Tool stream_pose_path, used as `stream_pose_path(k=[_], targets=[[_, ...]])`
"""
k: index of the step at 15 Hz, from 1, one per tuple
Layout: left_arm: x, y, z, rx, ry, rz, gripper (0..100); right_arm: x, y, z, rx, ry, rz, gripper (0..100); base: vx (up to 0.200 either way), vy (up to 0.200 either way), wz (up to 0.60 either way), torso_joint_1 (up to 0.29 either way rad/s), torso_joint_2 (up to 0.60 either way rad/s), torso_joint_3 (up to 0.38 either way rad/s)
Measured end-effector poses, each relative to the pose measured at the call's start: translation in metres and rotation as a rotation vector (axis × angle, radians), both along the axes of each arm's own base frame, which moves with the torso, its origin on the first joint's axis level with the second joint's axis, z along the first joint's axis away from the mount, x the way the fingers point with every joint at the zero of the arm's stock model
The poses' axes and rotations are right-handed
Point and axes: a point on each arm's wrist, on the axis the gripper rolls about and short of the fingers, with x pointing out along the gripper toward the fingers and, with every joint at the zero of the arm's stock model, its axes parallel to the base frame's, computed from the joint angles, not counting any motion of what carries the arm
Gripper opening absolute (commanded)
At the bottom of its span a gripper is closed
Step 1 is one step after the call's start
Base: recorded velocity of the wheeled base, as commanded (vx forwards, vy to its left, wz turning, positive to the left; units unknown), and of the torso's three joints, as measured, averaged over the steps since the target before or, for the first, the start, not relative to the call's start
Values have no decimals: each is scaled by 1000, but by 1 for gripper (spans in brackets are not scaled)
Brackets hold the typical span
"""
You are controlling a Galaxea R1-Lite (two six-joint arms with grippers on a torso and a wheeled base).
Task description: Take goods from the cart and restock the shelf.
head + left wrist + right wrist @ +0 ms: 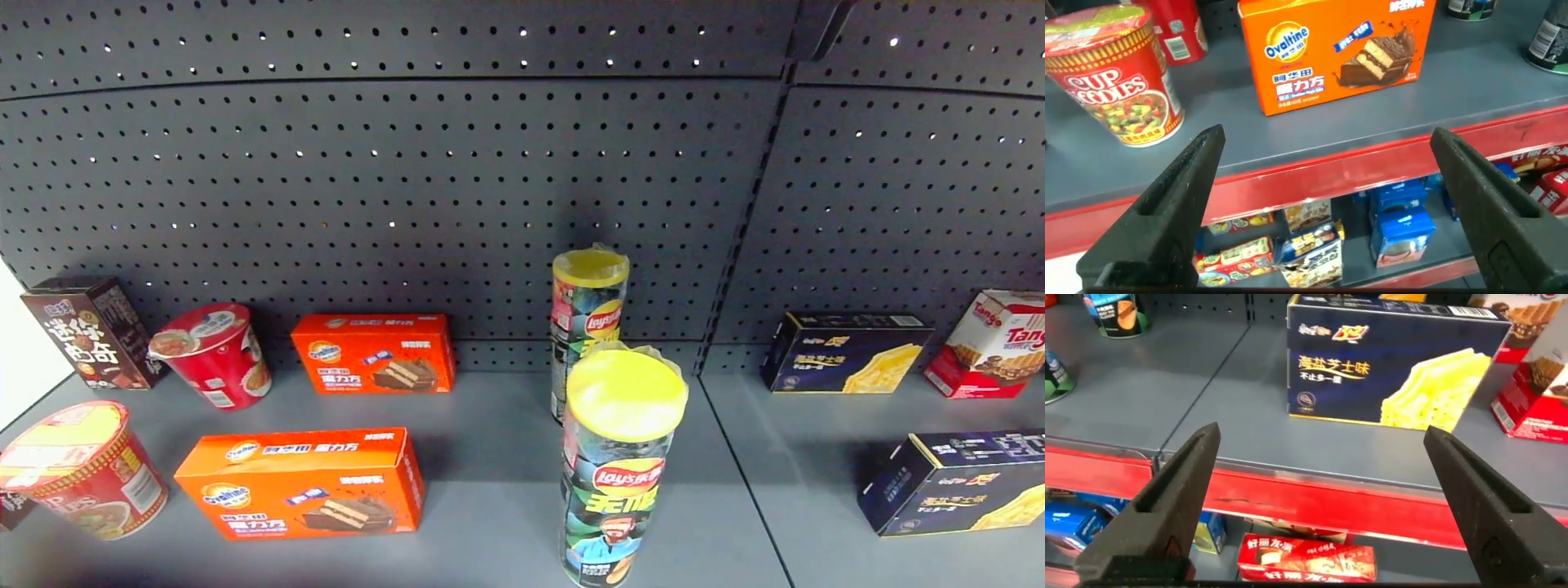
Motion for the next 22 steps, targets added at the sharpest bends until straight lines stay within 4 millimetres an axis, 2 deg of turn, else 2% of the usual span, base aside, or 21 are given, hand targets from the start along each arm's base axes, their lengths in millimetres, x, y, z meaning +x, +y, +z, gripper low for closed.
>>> stream_pose_path(k=[4, 20, 22], targets=[[0, 0, 0, 0, 2, 1, 100, 0, 0, 0, 0, -1, -1, 100, 0, -150, 0, -2, 1, 4], [0, 0, 0, -3, 0, -1, 100, 0, 0, 0, -5, 1, 19, 100, -13, 0, 0, 0, 0, 0], [0, 0, 0, 0, 0, -2, 100, 0, 0, 0, -5, 2, 20, 100, -200, 0, 0, 0, 2, 2]])
